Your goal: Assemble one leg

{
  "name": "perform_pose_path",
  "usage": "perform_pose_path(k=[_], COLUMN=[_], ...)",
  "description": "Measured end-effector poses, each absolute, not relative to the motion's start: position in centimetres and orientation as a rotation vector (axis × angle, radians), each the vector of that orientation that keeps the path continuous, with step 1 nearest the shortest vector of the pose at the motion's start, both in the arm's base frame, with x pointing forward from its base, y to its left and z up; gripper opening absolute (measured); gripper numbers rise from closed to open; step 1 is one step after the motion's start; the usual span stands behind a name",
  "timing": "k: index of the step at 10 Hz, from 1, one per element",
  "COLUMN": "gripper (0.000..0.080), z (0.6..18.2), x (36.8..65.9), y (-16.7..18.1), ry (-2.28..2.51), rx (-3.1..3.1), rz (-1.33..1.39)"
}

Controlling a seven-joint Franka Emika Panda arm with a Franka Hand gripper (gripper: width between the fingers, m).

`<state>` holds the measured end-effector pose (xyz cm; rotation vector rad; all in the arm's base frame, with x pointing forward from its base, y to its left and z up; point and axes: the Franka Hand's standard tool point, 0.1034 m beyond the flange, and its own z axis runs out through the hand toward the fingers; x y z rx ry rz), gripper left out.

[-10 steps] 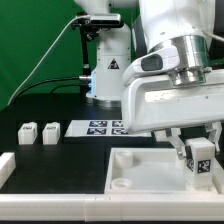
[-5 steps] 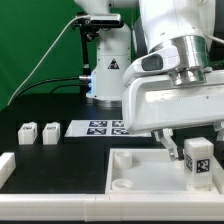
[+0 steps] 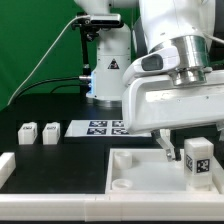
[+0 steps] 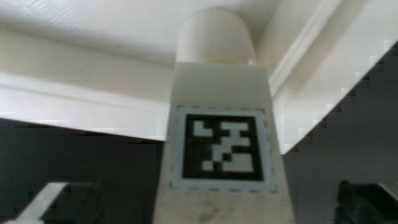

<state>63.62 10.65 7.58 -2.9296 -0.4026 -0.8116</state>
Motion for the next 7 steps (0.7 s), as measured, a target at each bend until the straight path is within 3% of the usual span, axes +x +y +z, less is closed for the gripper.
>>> perform_pose_path(k=[4, 7], gripper=[0.0649, 0.0649], z=[9.8, 9.1], x=[63.6, 62.8], y=[10.7, 11.6], ry=[-0.389, -0.371], rx=[-2.933, -2.958], rz=[-0.789, -0.521])
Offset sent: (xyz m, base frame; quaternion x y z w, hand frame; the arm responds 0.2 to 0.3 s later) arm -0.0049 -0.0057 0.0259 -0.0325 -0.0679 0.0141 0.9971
